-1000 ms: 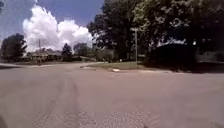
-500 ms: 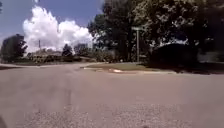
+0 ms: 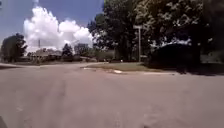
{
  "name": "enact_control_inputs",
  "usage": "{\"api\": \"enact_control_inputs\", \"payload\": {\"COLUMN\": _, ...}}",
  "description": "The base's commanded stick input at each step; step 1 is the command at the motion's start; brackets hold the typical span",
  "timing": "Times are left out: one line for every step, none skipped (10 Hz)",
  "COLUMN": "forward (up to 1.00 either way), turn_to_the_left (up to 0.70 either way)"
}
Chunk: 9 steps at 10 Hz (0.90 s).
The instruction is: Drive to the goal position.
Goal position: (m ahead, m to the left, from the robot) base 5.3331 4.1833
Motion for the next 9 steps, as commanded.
{"api": "enact_control_inputs", "payload": {"forward": 0.5, "turn_to_the_left": 0.0}}
{"api": "enact_control_inputs", "payload": {"forward": 0.5, "turn_to_the_left": 0.0}}
{"api": "enact_control_inputs", "payload": {"forward": 0.5, "turn_to_the_left": 0.0}}
{"api": "enact_control_inputs", "payload": {"forward": 0.5, "turn_to_the_left": 0.0}}
{"api": "enact_control_inputs", "payload": {"forward": 0.5, "turn_to_the_left": 0.0}}
{"api": "enact_control_inputs", "payload": {"forward": 0.5, "turn_to_the_left": 0.0}}
{"api": "enact_control_inputs", "payload": {"forward": 0.5, "turn_to_the_left": 0.0}}
{"api": "enact_control_inputs", "payload": {"forward": 0.5, "turn_to_the_left": 0.0}}
{"api": "enact_control_inputs", "payload": {"forward": 0.5, "turn_to_the_left": 0.0}}
